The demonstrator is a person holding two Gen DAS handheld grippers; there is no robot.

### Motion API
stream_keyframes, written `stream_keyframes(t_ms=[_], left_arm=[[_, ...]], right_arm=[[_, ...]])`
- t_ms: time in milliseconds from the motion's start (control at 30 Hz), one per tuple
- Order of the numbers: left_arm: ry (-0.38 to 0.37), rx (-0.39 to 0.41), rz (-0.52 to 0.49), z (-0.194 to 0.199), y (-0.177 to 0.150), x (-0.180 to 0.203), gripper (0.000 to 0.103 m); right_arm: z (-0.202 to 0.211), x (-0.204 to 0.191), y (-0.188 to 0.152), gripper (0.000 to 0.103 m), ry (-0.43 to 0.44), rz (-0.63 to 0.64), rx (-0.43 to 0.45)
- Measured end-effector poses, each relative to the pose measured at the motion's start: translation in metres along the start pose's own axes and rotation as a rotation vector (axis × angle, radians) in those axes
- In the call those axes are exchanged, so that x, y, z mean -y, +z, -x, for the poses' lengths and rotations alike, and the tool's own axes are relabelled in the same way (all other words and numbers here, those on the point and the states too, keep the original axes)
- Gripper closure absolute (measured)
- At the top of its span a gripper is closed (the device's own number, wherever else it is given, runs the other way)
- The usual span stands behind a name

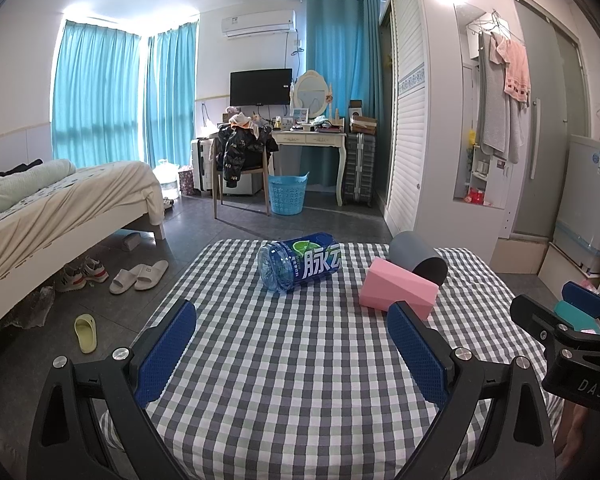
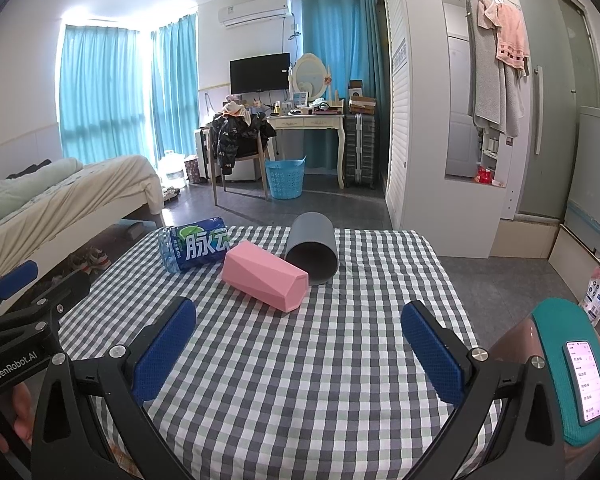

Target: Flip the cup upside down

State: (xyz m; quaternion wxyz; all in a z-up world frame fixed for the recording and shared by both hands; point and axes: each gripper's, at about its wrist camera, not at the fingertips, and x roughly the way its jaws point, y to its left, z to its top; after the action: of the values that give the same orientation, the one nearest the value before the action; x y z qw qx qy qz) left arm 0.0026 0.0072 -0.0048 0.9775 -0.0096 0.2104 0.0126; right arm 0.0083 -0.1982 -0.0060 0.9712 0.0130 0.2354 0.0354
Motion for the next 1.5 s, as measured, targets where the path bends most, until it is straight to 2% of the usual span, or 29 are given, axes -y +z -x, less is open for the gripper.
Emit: stream_keyframes(t_ms=[400,633,800,1033,1167,1267,1467,1500], left_arm=[[0.004,-0.013,0.000,-0.005,0.001,-0.002,0.004],[0.023,-0.047,0.011,-0.037,0.013,0.002,0.004],[0.060,-0.082,0.025,-0.075,0.025,-0.001,0.004],[0.109,-0.142,0.043,-0.134,0.030,-0.012,0.004],[0.117,-0.165,0.044,-0.157,0.028,-0.017,0.004],[0.115,-0.184,0.048,-0.170,0.025,-0.018,0.004],[0.112,-0.219,0.049,-0.185,0.018,-0.020,0.004],[0.113,-0.224,0.049,-0.185,0.017,-0.021,0.004]], right_arm=[[-0.004,-0.002,-0.003,0.000,0.003,0.003,-0.013],[-0.031,0.007,0.012,0.000,0.007,-0.010,-0.047],[-0.077,0.019,0.041,0.000,-0.035,-0.003,-0.083],[-0.178,0.025,0.067,0.000,-0.033,0.021,-0.235],[-0.219,0.023,0.070,0.001,-0.031,0.038,-0.291],[-0.244,0.027,0.069,0.009,-0.032,0.025,-0.341],[-0.275,0.031,0.062,0.014,0.024,0.024,-0.421],[-0.278,0.033,0.061,0.020,0.031,0.019,-0.429]])
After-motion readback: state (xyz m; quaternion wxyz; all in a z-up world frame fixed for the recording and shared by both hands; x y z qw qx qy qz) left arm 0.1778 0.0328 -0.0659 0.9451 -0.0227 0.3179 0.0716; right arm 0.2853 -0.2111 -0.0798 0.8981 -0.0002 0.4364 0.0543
